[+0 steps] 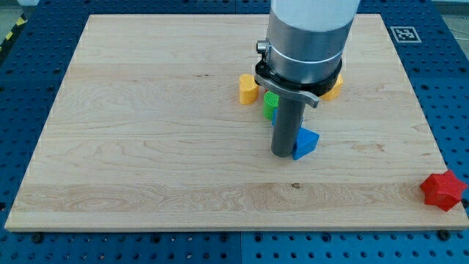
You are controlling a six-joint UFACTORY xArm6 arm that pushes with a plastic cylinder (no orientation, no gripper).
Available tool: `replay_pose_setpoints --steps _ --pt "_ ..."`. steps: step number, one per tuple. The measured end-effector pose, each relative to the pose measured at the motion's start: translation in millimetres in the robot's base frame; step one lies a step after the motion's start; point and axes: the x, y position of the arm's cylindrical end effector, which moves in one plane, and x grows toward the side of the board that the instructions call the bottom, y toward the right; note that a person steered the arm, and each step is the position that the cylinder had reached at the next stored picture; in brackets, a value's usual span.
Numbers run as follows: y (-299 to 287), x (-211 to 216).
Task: Push the blue triangle vertically below the yellow hexagon
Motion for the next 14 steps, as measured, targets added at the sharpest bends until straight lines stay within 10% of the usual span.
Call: replay_pose_setpoints --steps 14 --pt "69.9 -14.1"
